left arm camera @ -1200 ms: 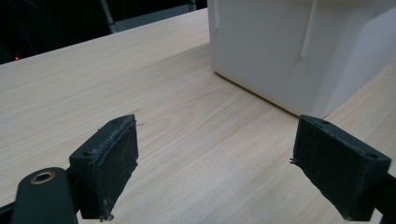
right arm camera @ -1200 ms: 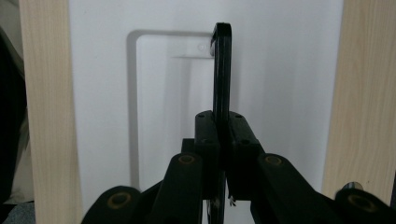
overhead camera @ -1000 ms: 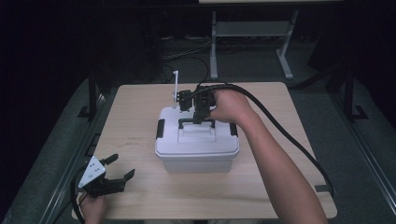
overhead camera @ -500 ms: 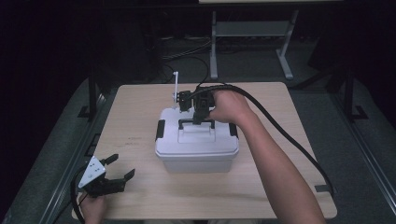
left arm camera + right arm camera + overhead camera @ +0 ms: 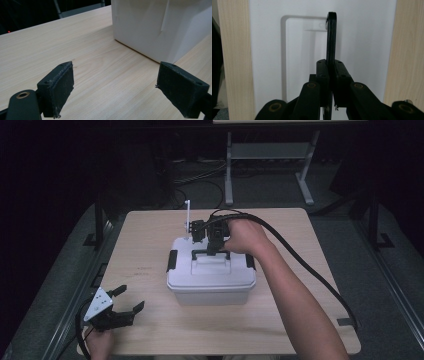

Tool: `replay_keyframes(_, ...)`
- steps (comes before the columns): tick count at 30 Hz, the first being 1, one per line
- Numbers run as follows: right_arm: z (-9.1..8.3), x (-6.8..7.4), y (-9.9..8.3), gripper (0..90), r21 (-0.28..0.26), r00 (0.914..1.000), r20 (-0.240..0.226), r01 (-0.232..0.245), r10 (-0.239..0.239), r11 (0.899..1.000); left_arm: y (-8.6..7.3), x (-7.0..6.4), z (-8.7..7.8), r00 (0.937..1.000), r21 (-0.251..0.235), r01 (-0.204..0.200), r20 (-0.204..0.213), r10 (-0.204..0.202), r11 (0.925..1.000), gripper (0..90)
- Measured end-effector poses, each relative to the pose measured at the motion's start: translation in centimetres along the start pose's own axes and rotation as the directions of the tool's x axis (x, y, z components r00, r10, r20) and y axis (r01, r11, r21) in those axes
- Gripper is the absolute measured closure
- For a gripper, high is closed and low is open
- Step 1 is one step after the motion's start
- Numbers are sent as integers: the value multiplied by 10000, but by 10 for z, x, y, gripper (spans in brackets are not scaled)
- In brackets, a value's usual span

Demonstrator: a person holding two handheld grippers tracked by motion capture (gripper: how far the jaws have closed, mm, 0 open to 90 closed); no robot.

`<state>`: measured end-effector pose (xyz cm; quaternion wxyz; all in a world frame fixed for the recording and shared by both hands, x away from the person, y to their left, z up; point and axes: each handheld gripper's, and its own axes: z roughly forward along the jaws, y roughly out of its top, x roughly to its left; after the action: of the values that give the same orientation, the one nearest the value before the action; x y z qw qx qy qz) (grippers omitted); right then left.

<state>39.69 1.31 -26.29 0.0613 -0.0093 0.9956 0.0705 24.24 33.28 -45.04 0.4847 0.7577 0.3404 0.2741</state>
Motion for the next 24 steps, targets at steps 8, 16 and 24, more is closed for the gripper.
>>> replay_keyframes(8,3,-3,0,840,-19,9999,-117,-102,102,9999,0,1,0,10000,-15,32,-8,-32,10000,135)
replay_keyframes(16,4,-2,-1,834,-96,9999,-137,-89,88,9999,0,0,0,10000,-23,21,-18,-21,10000,135)
replay_keyframes(24,0,0,-6,785,-354,9995,-235,-226,218,9991,1,-1,1,10000,13,-26,-23,26,10000,135)
